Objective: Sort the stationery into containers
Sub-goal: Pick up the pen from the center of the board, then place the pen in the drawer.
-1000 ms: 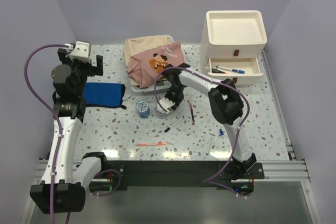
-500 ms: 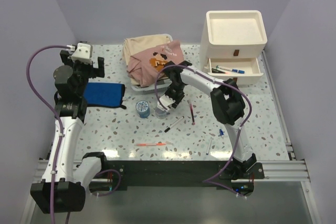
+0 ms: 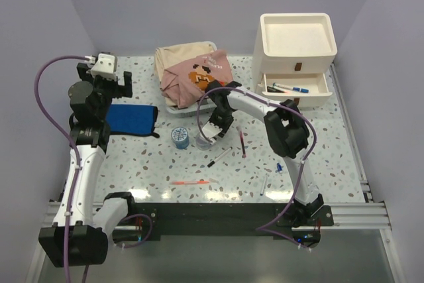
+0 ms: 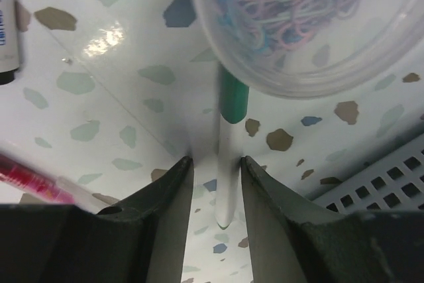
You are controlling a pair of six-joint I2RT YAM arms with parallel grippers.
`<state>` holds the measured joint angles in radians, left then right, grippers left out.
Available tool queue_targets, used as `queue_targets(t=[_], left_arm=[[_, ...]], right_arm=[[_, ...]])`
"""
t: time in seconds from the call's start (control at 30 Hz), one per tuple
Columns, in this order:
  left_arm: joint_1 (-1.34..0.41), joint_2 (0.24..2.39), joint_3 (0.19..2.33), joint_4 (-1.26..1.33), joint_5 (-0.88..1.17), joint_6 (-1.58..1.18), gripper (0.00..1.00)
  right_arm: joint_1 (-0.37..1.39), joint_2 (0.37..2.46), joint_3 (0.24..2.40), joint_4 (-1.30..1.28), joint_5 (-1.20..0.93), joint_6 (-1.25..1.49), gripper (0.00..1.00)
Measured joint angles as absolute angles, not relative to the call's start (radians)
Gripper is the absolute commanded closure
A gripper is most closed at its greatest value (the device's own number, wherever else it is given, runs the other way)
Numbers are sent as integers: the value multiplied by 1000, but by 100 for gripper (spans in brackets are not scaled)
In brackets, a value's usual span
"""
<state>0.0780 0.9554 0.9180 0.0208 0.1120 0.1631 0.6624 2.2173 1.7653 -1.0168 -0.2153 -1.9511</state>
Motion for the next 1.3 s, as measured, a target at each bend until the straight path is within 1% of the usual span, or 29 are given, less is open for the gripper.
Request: queue_targets(t=[0.1,0.13,0.17,0.2,0.27,0.3,0.33,0.7,0.83,1.03,1.2,1.3], left_arm=[[78,963,918,21,117,155,0],[78,965,918,21,118,150,0],[78,965,918,21,120,149,0],[78,966,918,21,121,148,0],[78,965,918,21,123,147,0],[78,965,918,21,124,145,0],[78,965,918,21,126,141,0],[78,965,920,29,162,113,0],[78,966,920,56,171,112,0],[78,984,920,133,182,104,0],[78,1065,949,192,217,60,0],[78,1132,1004,201,236,44,0]], right_arm=[[667,2217,1762,-1042,-191,-1970,68],[668,2217,1764,-1056,-186,-1974,76],[668,2219,1767,-1080,-181,-1975,81],[668,2222,1773,-1104,-175,-1974,88],[667,2228,1782,-1128,-173,-1971,92],[667,2232,1787,-1134,-174,-1967,98],[667,2233,1790,-1136,-174,-1956,100],[661,2204,1779,-1111,-182,-1724,100],[642,2078,1769,-1131,-181,-1630,100],[601,1848,1874,-1147,-160,-1521,100],[500,1763,1882,-1134,-112,-1459,100],[418,1733,1817,-1081,-73,-1432,100]])
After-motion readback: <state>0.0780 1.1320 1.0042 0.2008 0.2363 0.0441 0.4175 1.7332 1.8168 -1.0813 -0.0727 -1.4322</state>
